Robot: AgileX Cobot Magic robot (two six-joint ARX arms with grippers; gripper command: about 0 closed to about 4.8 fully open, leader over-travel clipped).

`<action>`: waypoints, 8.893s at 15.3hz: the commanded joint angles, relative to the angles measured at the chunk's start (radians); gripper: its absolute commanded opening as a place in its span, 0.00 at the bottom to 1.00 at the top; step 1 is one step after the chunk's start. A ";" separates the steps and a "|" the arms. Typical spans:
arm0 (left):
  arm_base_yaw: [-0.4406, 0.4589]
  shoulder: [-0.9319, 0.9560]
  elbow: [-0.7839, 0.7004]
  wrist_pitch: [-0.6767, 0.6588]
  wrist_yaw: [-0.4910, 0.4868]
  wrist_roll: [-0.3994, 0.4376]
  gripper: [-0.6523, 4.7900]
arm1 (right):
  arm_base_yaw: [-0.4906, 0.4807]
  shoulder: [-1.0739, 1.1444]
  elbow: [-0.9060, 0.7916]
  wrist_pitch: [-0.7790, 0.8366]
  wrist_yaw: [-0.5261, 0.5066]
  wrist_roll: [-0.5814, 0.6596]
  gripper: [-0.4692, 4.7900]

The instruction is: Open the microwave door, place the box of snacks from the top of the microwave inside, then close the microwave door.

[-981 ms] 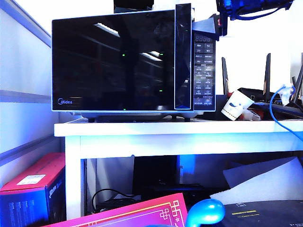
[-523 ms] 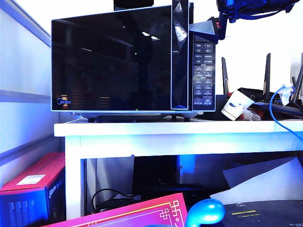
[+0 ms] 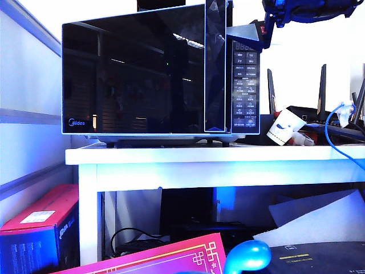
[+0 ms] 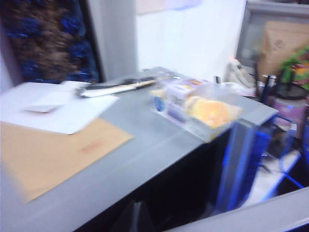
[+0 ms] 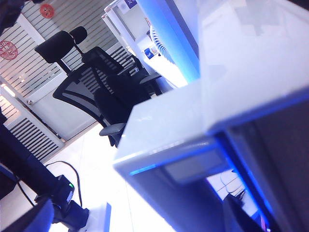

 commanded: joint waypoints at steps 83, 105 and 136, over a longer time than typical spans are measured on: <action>-0.134 0.034 0.006 -0.064 -0.113 0.073 0.11 | 0.263 -0.015 0.005 0.083 0.198 -0.037 0.70; -0.132 -0.021 0.006 -0.434 -0.290 0.217 0.11 | 0.612 -0.015 0.005 0.129 0.228 -0.012 0.70; -0.131 -0.074 0.006 -0.276 -0.029 0.245 0.11 | 0.294 0.151 0.305 0.435 1.409 -0.207 1.00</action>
